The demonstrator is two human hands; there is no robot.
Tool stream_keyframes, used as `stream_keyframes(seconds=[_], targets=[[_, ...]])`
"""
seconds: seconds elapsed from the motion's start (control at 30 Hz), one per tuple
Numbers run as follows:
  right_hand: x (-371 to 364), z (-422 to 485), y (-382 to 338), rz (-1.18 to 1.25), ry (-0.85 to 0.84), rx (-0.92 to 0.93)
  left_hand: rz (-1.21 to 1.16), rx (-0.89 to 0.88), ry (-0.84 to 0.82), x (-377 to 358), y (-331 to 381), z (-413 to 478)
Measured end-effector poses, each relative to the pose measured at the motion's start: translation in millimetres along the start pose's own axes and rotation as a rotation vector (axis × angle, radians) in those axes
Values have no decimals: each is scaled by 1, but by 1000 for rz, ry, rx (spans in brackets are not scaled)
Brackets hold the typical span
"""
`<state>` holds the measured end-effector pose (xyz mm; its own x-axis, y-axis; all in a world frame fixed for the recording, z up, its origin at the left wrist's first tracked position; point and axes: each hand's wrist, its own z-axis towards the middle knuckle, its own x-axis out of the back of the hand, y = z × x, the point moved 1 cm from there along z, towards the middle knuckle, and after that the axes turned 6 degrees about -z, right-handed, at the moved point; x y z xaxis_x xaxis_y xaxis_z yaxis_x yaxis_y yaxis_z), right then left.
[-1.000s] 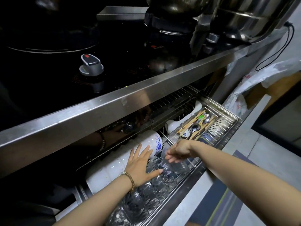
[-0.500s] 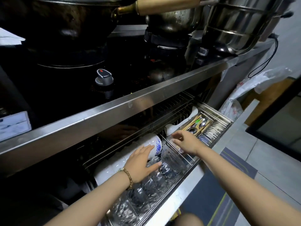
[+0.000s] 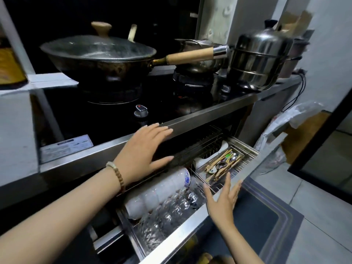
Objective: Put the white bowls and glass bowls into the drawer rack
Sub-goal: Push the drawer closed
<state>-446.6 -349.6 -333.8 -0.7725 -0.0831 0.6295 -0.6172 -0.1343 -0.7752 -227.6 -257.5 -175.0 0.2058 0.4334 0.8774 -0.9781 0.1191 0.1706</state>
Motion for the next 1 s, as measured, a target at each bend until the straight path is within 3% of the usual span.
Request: stream_keyframes(seconds=[0.27,0.73,1.0], targets=[[-12,8,-8,72,-31,-27,135,200,-122,27,-37,-16],[-56,56,-60,63,-216,-26,171,194,-153,22,-40,-16],[-48,91,-77,183,-546,44,151,193,-151,22,-38,-16]])
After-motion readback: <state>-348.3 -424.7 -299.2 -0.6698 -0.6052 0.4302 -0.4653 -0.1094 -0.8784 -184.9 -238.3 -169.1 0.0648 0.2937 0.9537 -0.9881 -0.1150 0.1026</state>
